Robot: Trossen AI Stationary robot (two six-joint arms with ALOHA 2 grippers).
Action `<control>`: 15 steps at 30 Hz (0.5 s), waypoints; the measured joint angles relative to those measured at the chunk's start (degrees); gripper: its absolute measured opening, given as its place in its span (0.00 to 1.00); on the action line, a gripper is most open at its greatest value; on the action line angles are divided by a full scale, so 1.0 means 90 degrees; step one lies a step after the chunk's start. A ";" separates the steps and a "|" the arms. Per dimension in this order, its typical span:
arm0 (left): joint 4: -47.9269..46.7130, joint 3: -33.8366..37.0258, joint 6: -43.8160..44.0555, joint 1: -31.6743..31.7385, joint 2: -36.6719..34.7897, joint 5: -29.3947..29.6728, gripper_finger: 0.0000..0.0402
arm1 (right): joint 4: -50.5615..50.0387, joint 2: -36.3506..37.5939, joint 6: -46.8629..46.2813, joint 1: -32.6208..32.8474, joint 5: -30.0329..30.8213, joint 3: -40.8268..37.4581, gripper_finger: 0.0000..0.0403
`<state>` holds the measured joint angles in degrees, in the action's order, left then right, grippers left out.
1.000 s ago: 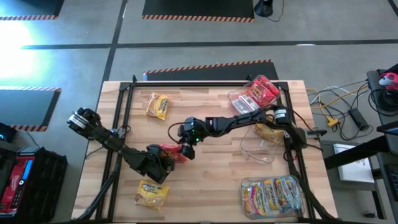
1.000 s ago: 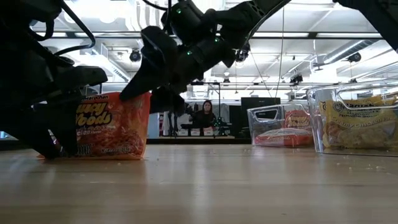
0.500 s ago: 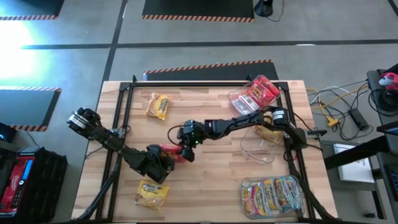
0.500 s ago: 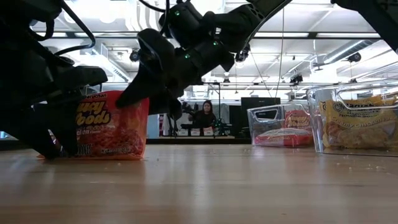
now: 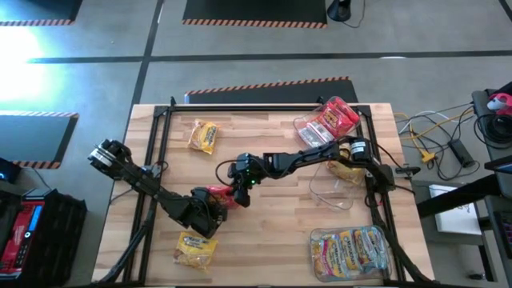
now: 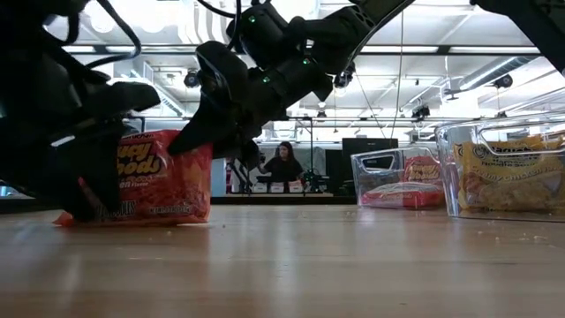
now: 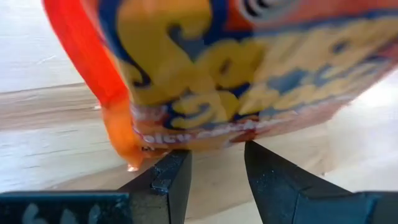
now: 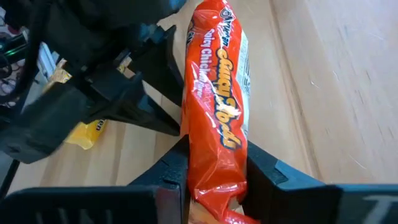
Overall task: Sort Maruchan noodles
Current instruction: Put the orange noodle pack into the top transparent bin
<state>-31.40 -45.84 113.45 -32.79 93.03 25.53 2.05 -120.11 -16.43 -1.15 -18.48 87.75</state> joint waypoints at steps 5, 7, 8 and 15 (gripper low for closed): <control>0.0034 -0.0096 0.0212 -0.0178 -0.0015 0.0426 0.33 | -0.0022 0.0000 0.0008 -0.0010 -0.0005 0.0001 0.21; 0.0044 -0.0098 0.0362 -0.0260 -0.0051 0.0619 0.33 | -0.0056 0.0000 0.0008 -0.0032 -0.0015 0.0000 0.19; 0.0041 -0.0100 0.0453 -0.0301 -0.0082 0.0718 0.33 | -0.0077 0.0000 0.0010 -0.0045 -0.0017 0.0002 0.19; 0.0019 -0.0100 0.0858 -0.0513 -0.0206 0.1179 0.33 | -0.0226 0.0010 0.0068 -0.0183 -0.0097 0.0005 0.17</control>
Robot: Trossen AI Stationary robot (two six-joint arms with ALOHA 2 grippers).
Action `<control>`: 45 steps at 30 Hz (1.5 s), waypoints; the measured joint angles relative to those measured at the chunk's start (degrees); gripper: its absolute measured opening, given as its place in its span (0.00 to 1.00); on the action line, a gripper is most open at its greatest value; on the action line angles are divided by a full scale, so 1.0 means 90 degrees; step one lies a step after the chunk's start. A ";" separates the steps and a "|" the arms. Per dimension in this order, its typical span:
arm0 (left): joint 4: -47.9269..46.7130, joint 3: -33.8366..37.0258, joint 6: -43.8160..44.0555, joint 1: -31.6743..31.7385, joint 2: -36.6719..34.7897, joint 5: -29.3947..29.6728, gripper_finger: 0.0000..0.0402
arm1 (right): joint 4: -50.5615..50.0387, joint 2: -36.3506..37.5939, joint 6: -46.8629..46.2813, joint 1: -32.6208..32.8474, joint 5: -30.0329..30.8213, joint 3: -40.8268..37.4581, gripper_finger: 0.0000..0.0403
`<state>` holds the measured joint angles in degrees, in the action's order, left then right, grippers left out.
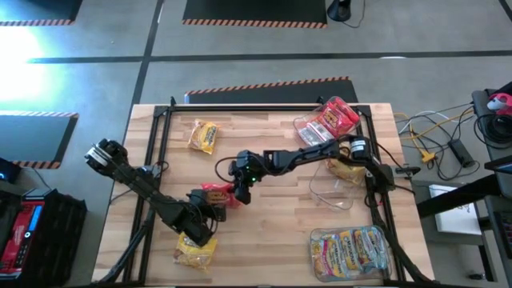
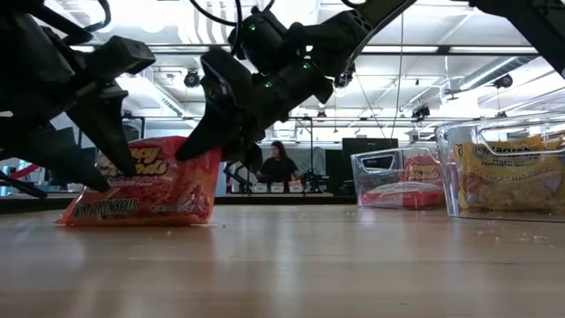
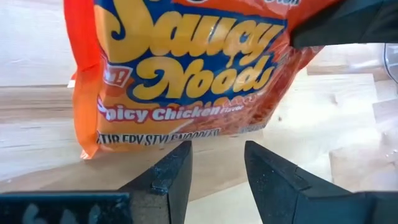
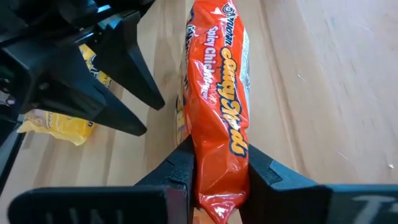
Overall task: Sort Maruchan noodles
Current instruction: Put the orange noodle pack into the top transparent bin
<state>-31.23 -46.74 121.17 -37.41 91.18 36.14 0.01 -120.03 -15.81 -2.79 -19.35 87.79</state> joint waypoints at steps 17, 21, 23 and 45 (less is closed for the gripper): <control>-0.0020 -0.0257 0.0112 -0.0061 -0.0019 0.0603 0.33 | -0.0808 0.0400 0.0426 -0.0662 -0.0006 -0.0003 0.17; -0.0026 -0.0257 0.0267 -0.0061 -0.0022 0.0619 0.33 | -0.1146 0.0526 0.0568 -0.0885 -0.0018 -0.0005 0.17; -0.0043 -0.0257 0.0294 -0.0061 -0.0022 0.0697 0.33 | -0.1364 0.0626 0.0683 -0.1011 -0.0011 -0.0005 0.17; -0.1385 0.0000 0.0822 0.0237 -0.0077 0.0711 0.33 | -0.2818 0.2298 0.0984 -0.2849 0.1205 -0.0005 0.17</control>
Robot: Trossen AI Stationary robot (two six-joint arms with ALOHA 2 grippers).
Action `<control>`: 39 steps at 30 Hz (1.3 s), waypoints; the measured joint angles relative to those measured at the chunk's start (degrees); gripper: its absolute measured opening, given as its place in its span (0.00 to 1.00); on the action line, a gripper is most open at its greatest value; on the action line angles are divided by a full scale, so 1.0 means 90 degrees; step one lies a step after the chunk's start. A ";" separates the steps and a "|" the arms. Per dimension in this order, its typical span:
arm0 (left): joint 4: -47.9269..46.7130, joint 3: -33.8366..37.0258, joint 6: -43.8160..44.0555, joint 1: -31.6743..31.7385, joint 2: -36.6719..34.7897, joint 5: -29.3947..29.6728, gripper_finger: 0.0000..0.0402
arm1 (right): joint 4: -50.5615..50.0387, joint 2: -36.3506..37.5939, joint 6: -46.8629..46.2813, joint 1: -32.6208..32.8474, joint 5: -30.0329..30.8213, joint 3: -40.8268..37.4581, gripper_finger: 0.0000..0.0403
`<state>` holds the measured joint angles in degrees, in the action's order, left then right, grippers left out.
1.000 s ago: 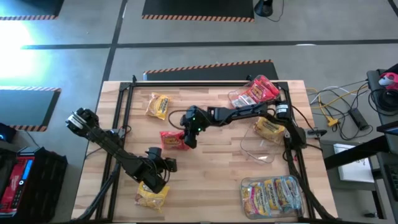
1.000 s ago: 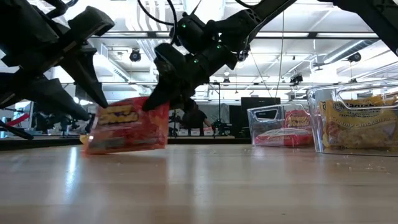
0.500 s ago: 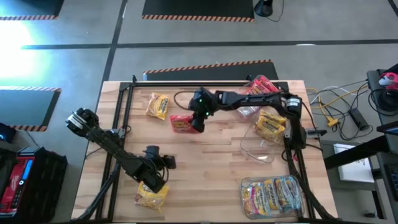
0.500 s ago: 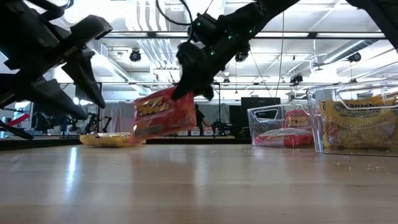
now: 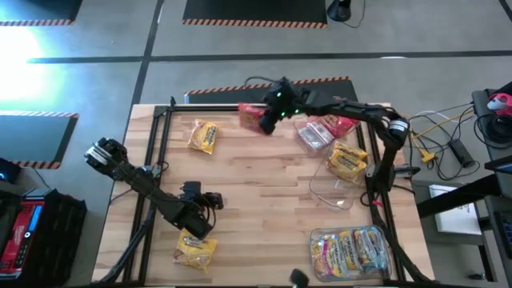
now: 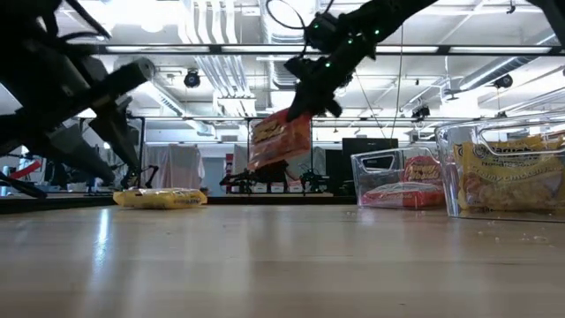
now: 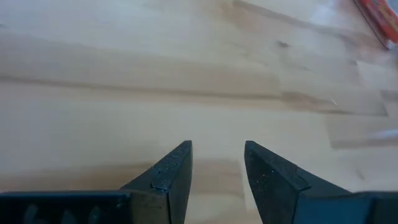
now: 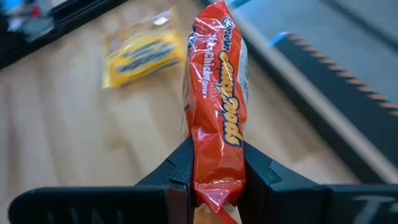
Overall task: Sort Maruchan noodles
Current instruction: Put the orange noodle pack into the top transparent bin
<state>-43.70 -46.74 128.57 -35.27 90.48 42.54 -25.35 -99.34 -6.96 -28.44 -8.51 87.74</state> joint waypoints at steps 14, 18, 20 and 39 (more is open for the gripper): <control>0.0649 0.1501 -0.0476 0.0704 -0.1219 0.0052 0.33 | -0.2021 0.1103 -0.0238 -0.0514 0.1540 0.0000 0.17; 0.1153 0.1989 -0.1046 0.0920 -0.1777 0.0059 0.33 | -0.2782 0.1349 -0.0245 -0.0514 0.1910 0.0000 0.17; 0.1391 0.2207 -0.1356 0.1044 -0.2010 0.0066 0.33 | -0.2989 0.1475 -0.0291 -0.0514 0.2024 0.0000 0.17; 0.2229 0.2662 -0.2661 0.1879 -0.2570 0.0059 0.33 | -0.3076 0.3056 -0.1430 -0.0511 0.2467 -0.1684 0.17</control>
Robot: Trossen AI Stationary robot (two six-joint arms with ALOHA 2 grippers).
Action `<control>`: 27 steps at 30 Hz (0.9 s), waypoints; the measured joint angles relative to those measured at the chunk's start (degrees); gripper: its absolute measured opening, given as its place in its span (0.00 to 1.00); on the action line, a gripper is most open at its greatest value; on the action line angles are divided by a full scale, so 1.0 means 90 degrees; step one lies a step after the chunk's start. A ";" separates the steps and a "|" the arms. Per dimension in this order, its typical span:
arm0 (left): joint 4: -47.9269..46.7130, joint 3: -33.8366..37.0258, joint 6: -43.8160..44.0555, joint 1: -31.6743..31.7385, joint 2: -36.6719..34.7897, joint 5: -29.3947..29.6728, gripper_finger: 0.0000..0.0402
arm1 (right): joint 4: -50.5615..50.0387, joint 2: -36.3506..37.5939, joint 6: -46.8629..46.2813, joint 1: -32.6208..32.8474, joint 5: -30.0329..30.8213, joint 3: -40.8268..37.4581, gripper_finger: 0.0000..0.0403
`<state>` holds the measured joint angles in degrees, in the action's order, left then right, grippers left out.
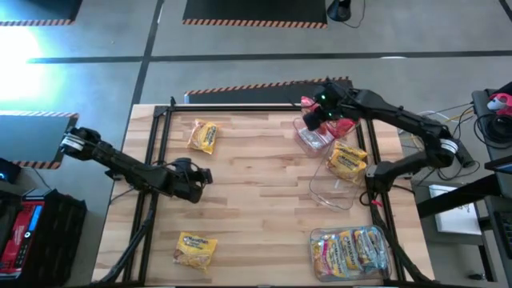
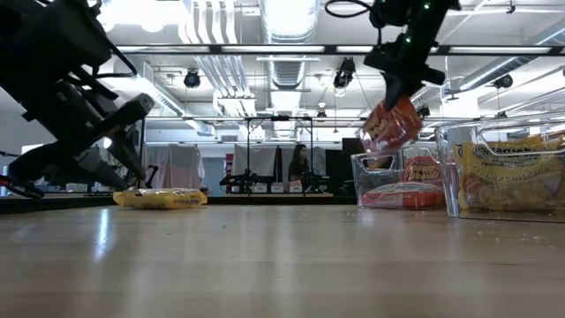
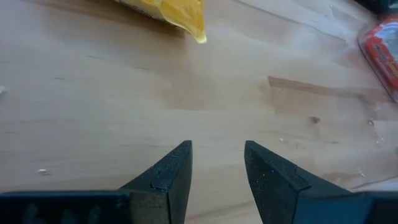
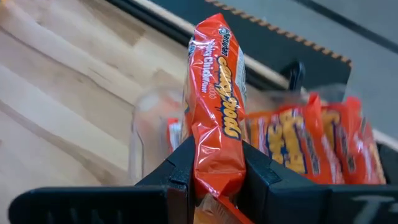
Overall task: Sort Maruchan noodles
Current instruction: Put the orange noodle pack into the top transparent bin
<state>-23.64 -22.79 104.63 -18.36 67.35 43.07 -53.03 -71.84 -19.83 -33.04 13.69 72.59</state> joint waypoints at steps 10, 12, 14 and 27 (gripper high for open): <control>0.0248 0.0000 -0.0217 0.0011 -0.0010 -0.0013 0.33 | 0.1268 0.1108 -0.0385 0.0000 0.0099 -0.1681 0.17; 0.0250 0.0000 -0.0217 0.0011 -0.0010 -0.0013 0.33 | 0.1621 0.1279 -0.0523 0.0000 0.0152 -0.2059 0.17; 0.0291 0.0000 -0.0217 0.0011 -0.0010 -0.0015 0.33 | 0.1845 0.1387 -0.0681 0.0000 0.0177 -0.2394 0.17; 0.0451 0.0000 -0.0239 0.0011 -0.0007 -0.0018 0.33 | 0.2640 0.1410 -0.0690 -0.0059 0.1197 -0.3465 0.17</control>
<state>-19.58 -22.79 102.48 -18.26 67.29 42.92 -29.28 -59.15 -26.05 -33.57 24.46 41.40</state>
